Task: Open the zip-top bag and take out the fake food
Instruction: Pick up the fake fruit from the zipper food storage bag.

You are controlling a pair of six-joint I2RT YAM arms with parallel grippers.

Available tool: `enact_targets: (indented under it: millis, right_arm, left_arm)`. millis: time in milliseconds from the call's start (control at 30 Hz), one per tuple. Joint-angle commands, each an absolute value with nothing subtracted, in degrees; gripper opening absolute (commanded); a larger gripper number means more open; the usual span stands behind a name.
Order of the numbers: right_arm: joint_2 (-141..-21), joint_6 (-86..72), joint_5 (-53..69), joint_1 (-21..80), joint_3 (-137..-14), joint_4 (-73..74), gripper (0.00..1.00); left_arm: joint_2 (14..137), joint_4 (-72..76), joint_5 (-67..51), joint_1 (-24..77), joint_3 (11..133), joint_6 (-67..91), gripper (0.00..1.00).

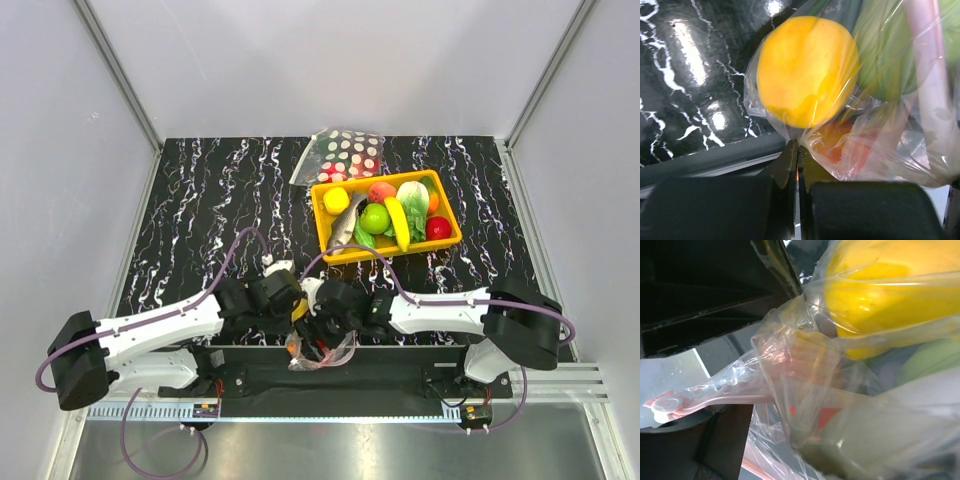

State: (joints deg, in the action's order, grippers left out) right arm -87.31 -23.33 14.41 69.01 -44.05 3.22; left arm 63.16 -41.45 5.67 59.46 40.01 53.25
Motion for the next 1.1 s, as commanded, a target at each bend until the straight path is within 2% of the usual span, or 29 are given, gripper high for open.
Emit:
enact_targets:
  millis: [0,67,100,167,200,267,333,400,533,633,833,1067]
  right_arm:
    - [-91.5,-20.6,22.9,71.4,-45.2,3.9,0.81]
    - [-92.5,-20.5,22.8,71.9,-45.4,4.1,0.75]
    - [-92.9,-20.5,22.9,72.0,-45.6,4.5,0.65]
    - [-93.9,-20.3,22.9,72.2,-46.3,5.1,0.55]
    - [-94.1,-20.2,23.0,72.2,-46.5,5.3,0.45]
    - [-94.5,-20.7,21.7,72.2,-47.0,6.3,0.33]
    - [-94.7,-21.1,19.3,72.2,-47.5,8.1,0.17]
    - [-94.1,-21.4,15.3,72.2,-47.7,9.6,0.15]
    - [-91.6,-22.1,9.1,71.3,-47.8,12.7,0.15]
    - [-88.9,-23.4,5.5,68.6,-47.7,14.5,0.15]
    - [-86.8,-24.1,0.3,64.3,-49.1,17.7,0.16]
    - [-87.5,-24.3,-4.7,62.2,-52.5,20.0,0.17]
  left_arm:
    - [60.6,-34.8,7.1,60.6,42.6,51.8,0.00]
    - [59.5,-36.3,8.3,60.5,43.0,52.5,0.00]
    - [59.1,-37.6,8.6,60.5,43.4,52.8,0.00]
    - [57.9,-38.7,9.2,60.5,43.7,53.8,0.00]
    - [57.0,-39.7,9.5,60.5,43.9,54.1,0.00]
    - [56.2,-41.4,10.8,60.5,44.1,55.5,0.01]
    - [54.7,-44.3,13.1,60.5,44.7,57.2,0.10]
    - [52.5,-47.2,14.8,60.5,45.2,58.4,0.29]
    - [49.0,-49.7,17.7,60.5,46.2,59.7,0.52]
    - [46.9,-47.8,14.4,60.5,46.1,58.3,0.61]
    - [46.9,-40.3,6.1,61.2,42.5,57.5,0.66]
    - [52.4,-36.7,4.1,61.6,42.0,57.3,0.67]
